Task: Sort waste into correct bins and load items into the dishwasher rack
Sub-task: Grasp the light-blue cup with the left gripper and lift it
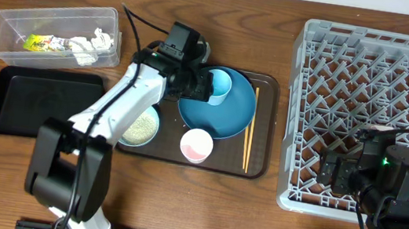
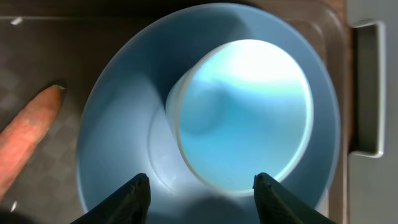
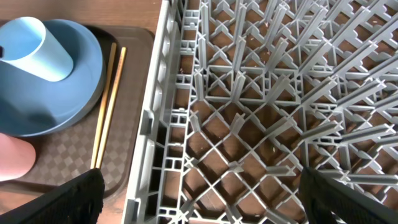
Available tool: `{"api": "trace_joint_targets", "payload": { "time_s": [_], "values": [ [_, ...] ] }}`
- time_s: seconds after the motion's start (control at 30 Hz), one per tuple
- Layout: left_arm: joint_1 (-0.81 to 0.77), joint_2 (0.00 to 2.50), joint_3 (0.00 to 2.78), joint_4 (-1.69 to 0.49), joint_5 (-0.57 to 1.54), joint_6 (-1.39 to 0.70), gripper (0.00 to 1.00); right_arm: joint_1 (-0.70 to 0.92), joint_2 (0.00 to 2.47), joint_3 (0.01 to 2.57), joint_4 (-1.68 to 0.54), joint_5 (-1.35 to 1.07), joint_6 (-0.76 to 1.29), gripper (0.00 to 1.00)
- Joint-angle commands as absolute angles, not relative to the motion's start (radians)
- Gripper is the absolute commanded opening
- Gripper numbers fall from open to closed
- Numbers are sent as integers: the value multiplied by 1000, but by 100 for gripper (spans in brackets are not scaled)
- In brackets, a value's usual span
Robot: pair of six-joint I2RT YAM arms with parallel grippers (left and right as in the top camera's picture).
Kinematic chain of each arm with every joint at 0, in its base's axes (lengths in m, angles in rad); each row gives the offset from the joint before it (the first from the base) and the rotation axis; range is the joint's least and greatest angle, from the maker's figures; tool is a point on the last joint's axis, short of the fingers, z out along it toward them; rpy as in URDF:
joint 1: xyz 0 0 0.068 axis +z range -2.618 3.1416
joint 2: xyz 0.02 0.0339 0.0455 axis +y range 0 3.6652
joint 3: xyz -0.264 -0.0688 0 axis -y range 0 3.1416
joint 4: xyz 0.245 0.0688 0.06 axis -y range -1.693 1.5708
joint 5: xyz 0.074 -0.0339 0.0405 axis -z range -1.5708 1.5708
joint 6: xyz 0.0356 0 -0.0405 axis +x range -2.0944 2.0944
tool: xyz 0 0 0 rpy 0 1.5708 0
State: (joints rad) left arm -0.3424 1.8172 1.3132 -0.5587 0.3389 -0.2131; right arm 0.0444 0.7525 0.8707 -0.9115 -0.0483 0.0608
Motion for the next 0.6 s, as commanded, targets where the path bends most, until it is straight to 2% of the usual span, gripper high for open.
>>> {"api": "trace_joint_targets", "payload": {
  "time_s": [0.0, 0.1, 0.17, 0.27, 0.43, 0.47, 0.57],
  "values": [
    [-340, 1857, 1312, -536, 347, -223, 56, 53, 751, 893, -917, -42, 75, 99],
    [-340, 1884, 1312, -518, 347, -231, 55, 53, 751, 893, -918, -42, 75, 99],
    [-340, 1889, 1312, -510, 348, -239, 50, 53, 751, 893, -918, -42, 75, 99],
    [-340, 1889, 1312, -502, 348, -245, 34, 53, 751, 893, -918, -42, 75, 99],
    [-340, 1889, 1312, -512, 349, -245, 19, 53, 751, 893, -918, -42, 75, 99],
    [-340, 1889, 1312, -516, 352, -245, 11, 53, 751, 893, -918, -42, 75, 99],
    [-333, 1881, 1312, -537, 355, -245, 6, 53, 751, 893, -920, -41, 74, 99]
  ]
}}
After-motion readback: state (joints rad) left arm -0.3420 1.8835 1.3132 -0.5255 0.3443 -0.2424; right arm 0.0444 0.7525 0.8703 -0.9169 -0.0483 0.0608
